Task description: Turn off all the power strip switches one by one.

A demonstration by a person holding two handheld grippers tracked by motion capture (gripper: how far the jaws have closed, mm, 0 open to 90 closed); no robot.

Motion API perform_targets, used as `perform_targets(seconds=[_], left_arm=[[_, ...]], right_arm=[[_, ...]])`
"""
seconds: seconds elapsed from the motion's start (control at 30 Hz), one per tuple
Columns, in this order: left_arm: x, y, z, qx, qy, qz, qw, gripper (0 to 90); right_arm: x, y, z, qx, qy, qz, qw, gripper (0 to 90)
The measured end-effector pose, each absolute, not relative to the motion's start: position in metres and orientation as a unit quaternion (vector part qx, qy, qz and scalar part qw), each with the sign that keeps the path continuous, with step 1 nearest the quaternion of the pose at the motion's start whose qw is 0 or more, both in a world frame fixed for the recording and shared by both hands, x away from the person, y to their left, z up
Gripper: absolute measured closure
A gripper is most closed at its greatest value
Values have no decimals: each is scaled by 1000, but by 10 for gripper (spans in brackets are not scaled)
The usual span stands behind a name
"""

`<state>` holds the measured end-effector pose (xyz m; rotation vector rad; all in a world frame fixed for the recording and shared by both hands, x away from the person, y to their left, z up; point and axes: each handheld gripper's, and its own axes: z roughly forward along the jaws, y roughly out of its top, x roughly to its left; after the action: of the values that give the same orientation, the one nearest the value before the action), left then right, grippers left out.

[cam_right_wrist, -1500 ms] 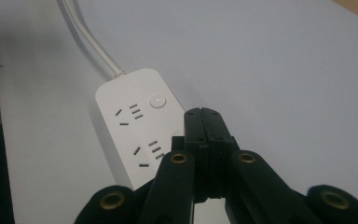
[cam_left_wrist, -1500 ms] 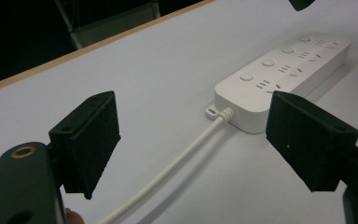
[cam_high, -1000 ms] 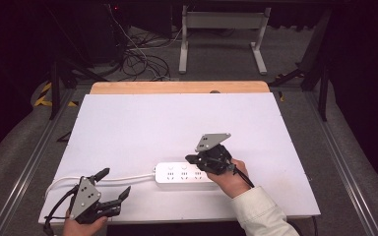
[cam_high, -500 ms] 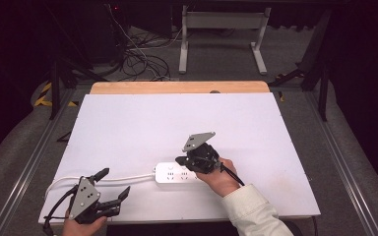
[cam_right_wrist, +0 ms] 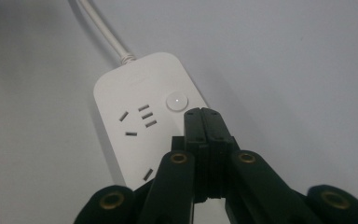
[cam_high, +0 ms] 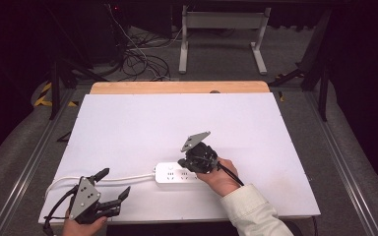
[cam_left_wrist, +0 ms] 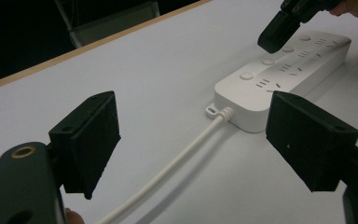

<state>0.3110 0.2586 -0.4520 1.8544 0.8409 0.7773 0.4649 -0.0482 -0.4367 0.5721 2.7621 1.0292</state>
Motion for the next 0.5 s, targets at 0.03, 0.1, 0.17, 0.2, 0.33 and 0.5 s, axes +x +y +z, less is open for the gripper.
perform_targets(seconds=[0.03, 0.1, 0.17, 0.2, 0.33, 0.5], left_arm=[[311, 259, -452, 754, 342, 316, 463, 182], [311, 258, -452, 754, 342, 316, 463, 181], [311, 258, -452, 755, 341, 316, 463, 181], [311, 258, -452, 755, 342, 316, 463, 181], [311, 258, -452, 754, 342, 316, 463, 182], [311, 259, -452, 755, 342, 316, 463, 182]], right_arm=[[466, -48, -437, 189, 919, 339, 68, 900], [466, -47, -439, 190, 920, 335, 67, 900], [467, -47, -440, 189, 923, 328, 70, 900], [467, -47, -441, 189, 924, 324, 70, 900], [468, -46, -444, 190, 926, 318, 70, 900], [469, -46, -446, 195, 926, 318, 62, 900]])
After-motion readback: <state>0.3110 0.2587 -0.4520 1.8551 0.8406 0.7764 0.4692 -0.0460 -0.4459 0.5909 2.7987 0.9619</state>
